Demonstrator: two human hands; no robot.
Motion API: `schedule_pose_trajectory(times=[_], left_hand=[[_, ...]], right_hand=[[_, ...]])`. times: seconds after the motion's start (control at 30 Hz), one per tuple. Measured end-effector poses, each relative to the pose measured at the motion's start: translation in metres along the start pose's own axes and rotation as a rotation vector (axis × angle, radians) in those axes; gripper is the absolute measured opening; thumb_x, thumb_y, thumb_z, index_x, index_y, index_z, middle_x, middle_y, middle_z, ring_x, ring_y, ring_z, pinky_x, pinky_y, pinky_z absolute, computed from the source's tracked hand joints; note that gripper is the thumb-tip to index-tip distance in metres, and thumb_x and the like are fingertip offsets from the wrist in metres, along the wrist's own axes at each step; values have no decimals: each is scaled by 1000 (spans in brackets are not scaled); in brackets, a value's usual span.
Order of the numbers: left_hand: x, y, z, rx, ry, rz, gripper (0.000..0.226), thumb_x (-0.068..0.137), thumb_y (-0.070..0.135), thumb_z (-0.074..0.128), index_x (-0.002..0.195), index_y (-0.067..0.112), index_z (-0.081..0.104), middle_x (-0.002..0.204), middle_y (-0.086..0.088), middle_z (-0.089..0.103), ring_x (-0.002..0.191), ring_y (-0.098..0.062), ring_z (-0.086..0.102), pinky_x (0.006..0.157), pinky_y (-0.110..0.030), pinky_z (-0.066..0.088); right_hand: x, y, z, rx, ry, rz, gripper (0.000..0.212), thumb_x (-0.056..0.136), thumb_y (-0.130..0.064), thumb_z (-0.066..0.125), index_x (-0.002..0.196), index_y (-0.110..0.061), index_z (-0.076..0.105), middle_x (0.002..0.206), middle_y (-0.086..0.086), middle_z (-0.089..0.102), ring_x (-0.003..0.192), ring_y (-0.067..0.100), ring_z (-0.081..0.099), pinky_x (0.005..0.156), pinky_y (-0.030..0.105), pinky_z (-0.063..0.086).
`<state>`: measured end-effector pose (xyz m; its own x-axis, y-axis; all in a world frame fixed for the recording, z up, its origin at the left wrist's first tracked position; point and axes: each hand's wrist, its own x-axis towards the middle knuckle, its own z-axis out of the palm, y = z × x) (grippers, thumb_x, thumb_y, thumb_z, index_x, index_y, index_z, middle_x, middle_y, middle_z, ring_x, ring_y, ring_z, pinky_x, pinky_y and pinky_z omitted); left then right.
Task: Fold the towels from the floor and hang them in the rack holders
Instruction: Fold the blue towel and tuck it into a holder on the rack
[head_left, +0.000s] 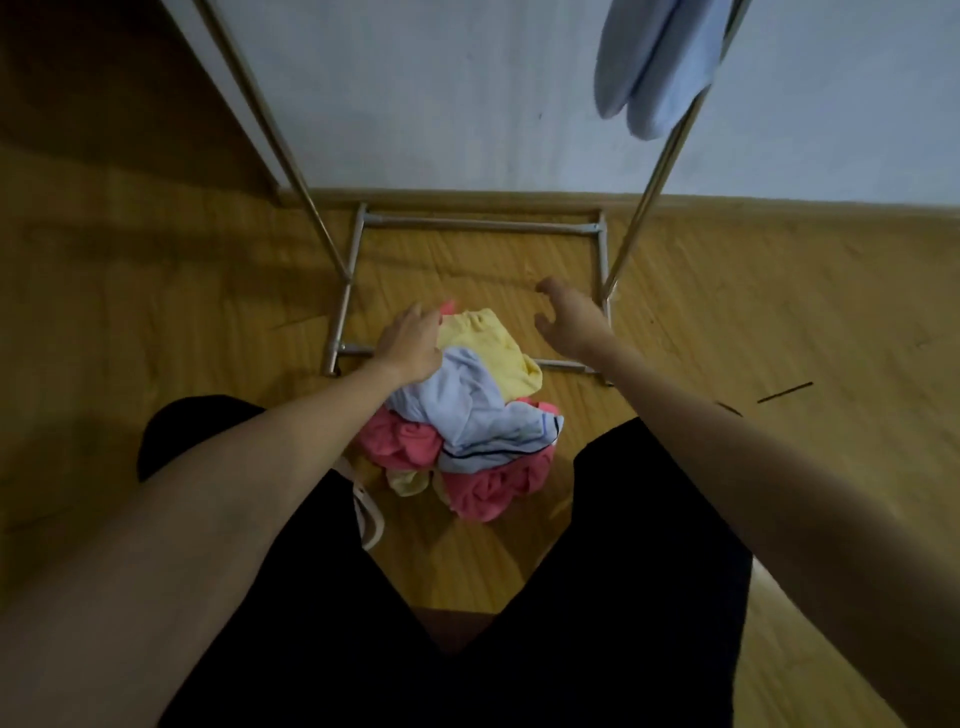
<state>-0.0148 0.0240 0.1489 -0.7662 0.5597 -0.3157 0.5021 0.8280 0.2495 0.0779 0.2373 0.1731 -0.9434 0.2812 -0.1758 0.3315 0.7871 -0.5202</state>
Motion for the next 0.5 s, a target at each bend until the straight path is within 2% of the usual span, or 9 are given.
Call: schedule_pose_trajectory(times=[0.13,0.23,0.4,0.5], left_hand=[[-14,-43,51,9,-177,24,40,87,13,56,125,3,48,136,-21,41,127,-39,39,98,-45,40],[-14,-65,82,59,-270,3,32,89,14,51,120,4,48,132,-21,42,120,-40,43,91,-45,43],[5,-90,120,-7,-340,-26,28,87,2,48,115,2,47,129,-19,43,117,-37,45,91,-45,42],[26,-104,138,-91,-336,-41,25,90,4,48,115,0,49,127,-22,47,117,-37,47,93,-47,41]], right_hand=[[-11,5,82,-52,-344,1,47,87,-9,58,130,2,43,122,23,50,111,37,51,88,40,42],[-14,10,132,-82,-502,29,44,88,-10,58,128,2,44,122,24,49,111,38,50,89,43,42],[-3,16,191,-72,-582,56,41,91,-10,54,128,4,42,119,24,54,110,36,51,86,39,36],[6,17,216,18,-599,116,43,94,-8,49,133,6,37,119,25,56,112,36,52,85,35,34]])
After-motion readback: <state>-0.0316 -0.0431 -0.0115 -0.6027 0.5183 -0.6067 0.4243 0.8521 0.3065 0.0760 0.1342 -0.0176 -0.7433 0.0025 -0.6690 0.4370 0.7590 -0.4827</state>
